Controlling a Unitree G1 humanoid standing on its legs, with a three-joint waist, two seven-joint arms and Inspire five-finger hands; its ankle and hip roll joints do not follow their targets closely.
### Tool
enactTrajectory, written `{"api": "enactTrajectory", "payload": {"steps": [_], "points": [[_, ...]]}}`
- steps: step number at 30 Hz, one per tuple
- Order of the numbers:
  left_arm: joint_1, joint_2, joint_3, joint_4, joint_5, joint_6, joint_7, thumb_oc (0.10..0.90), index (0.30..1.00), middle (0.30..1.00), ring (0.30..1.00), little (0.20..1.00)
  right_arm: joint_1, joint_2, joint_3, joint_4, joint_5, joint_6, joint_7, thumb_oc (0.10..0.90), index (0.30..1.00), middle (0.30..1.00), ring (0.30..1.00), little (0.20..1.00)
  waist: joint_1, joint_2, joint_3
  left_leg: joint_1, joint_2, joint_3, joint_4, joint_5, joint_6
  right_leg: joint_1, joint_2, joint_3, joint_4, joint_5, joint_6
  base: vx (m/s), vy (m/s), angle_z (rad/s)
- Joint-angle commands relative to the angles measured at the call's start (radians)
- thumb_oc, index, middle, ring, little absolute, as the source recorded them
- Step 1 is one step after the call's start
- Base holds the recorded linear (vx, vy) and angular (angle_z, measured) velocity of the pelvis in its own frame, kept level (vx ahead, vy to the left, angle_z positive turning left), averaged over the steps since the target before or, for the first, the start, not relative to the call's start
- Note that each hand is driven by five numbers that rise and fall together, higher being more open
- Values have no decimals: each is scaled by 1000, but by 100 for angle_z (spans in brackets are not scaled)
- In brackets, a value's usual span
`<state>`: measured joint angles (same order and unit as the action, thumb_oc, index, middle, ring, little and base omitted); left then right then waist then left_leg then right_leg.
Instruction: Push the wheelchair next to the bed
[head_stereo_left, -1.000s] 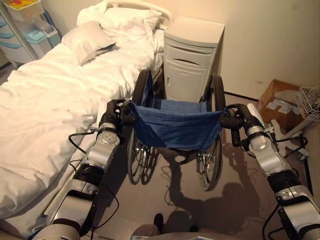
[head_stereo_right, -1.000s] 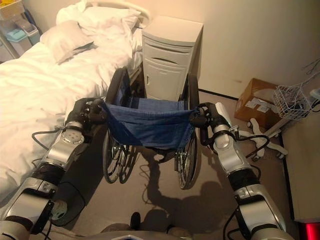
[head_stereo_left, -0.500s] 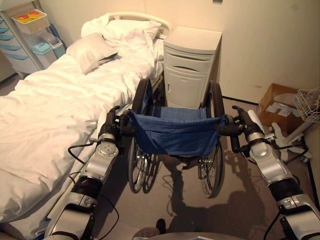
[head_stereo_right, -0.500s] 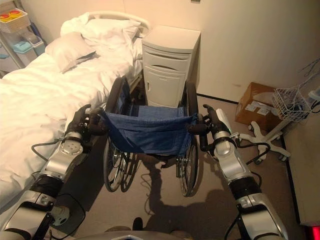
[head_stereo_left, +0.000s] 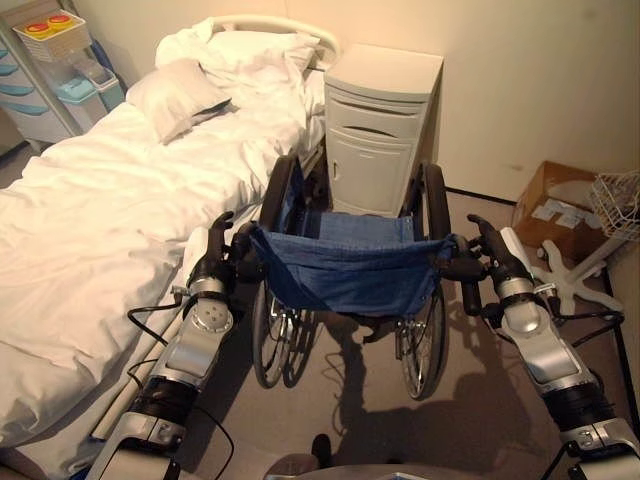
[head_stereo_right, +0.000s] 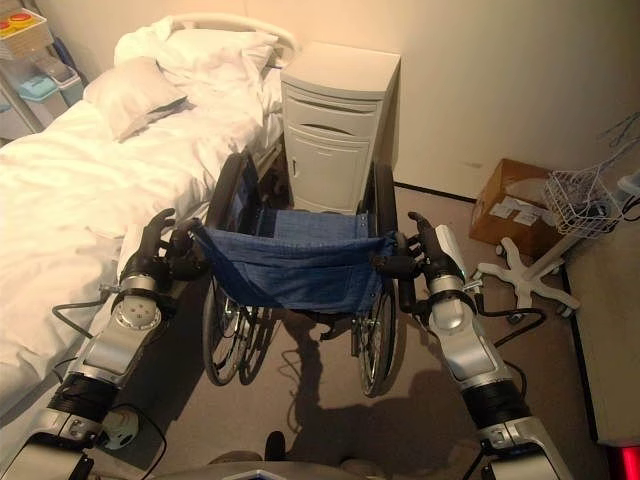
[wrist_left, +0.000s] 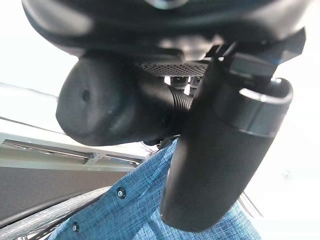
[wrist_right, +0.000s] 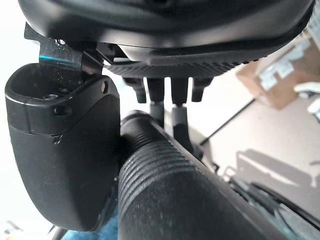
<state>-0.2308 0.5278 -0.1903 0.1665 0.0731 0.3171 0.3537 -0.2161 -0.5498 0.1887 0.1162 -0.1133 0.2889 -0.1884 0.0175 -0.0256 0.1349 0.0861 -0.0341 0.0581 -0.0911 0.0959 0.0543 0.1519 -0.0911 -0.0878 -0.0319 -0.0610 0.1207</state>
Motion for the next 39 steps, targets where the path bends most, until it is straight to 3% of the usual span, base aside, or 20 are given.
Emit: {"api": "enactTrajectory", "payload": {"steps": [1, 17, 34, 39], "points": [[18, -12, 36, 30, 118, -147, 168, 800, 900, 900, 900, 900, 55, -40, -73, -1, -139, -40, -113, 800, 900, 900, 900, 900, -9, 13, 20, 24, 19, -56, 21, -120, -13, -88, 19, -19, 114, 14, -13, 0, 0, 0], [0, 8, 25, -7, 324, -163, 323, 800, 900, 900, 900, 900, 47, -46, -36, -7, -258, -128, -310, 800, 900, 900, 900, 900, -14, 13, 1, 26, 17, -49, 15, -123, -16, -88, 23, -19, 105, 14, -19, 0, 0, 0], [-6, 23, 43, -56, 404, -154, 370, 800, 900, 900, 900, 900, 53, -55, -28, -23, -237, -144, -334, 800, 900, 900, 900, 900, -16, 11, -18, 34, 19, -46, 8, -134, -21, -82, 20, -30, 101, 1, -17, 0, 0, 0], [-15, 27, 41, -80, 442, -157, 413, 800, 900, 900, 900, 900, 34, -63, -31, -52, -298, -231, -488, 800, 900, 900, 900, 900, -14, 13, -20, 30, 18, -45, 10, -127, -19, -85, 19, -31, 99, 10, -18, 7, 1, 0]]}}
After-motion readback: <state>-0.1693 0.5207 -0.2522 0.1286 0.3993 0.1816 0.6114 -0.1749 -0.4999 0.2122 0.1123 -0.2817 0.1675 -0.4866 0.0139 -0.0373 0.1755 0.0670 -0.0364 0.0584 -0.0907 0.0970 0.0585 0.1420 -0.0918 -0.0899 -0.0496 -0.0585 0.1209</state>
